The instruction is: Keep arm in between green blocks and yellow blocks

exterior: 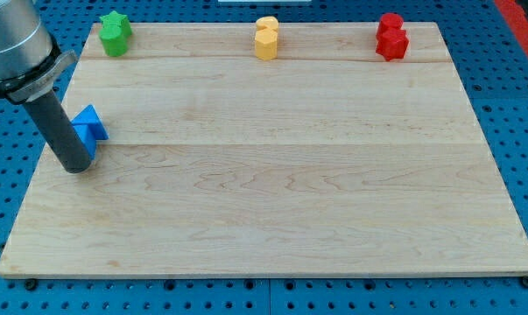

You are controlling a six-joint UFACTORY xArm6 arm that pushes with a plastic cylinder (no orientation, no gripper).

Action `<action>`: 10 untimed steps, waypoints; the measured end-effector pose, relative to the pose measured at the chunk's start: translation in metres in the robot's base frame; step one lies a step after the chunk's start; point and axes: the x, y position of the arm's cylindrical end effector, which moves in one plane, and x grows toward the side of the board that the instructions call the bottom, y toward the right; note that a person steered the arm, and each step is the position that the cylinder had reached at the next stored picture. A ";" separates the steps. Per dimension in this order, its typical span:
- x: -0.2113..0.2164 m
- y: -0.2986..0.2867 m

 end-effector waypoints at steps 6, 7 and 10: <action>-0.058 0.087; -0.118 0.084; -0.290 0.080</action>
